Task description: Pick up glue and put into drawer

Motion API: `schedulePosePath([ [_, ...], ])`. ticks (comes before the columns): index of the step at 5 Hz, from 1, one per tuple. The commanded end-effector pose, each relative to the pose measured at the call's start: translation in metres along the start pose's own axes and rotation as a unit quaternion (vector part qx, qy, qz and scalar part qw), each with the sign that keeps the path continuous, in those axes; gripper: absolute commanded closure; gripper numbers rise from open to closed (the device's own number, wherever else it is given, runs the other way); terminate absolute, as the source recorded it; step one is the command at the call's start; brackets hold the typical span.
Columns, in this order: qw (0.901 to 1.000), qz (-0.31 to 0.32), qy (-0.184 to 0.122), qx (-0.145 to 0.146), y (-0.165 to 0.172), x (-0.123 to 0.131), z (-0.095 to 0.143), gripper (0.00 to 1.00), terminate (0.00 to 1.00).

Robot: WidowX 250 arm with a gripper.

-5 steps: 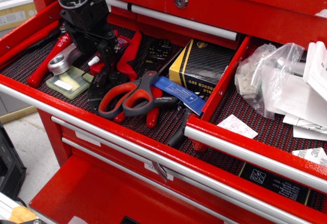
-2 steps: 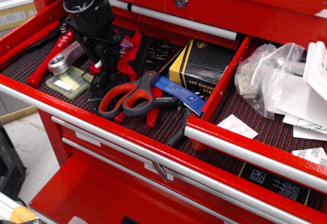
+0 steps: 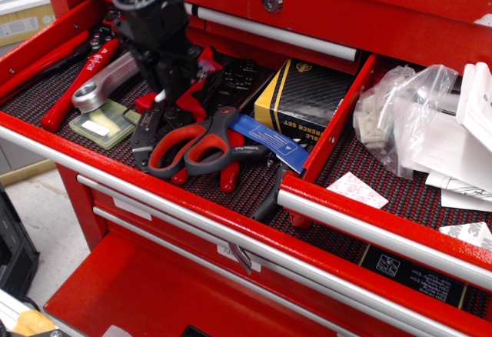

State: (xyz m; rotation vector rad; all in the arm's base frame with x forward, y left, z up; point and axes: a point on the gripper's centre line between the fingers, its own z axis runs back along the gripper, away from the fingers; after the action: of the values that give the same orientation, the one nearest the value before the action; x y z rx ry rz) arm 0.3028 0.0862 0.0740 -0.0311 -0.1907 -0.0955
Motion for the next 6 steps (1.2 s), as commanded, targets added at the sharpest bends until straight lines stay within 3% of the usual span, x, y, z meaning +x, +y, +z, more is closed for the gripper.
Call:
schedulePosePath([
  [1,0.9972,0.068,-0.023,0.020,-0.078,0.021,0.084,1.00,0.00],
  [2,0.9888,0.127,-0.062,0.048,-0.130,0.018,0.105,1.00,0.00],
  [3,0.9936,0.060,-0.060,0.074,-0.184,0.013,0.129,1.00,0.00],
  [4,0.9917,0.077,-0.053,0.088,-0.210,0.008,0.130,1.00,0.00],
  [5,0.9917,0.077,-0.053,0.088,-0.210,0.008,0.130,0.00,0.00],
  [6,0.9917,0.077,-0.053,0.088,-0.210,0.008,0.130,0.00,0.00],
])
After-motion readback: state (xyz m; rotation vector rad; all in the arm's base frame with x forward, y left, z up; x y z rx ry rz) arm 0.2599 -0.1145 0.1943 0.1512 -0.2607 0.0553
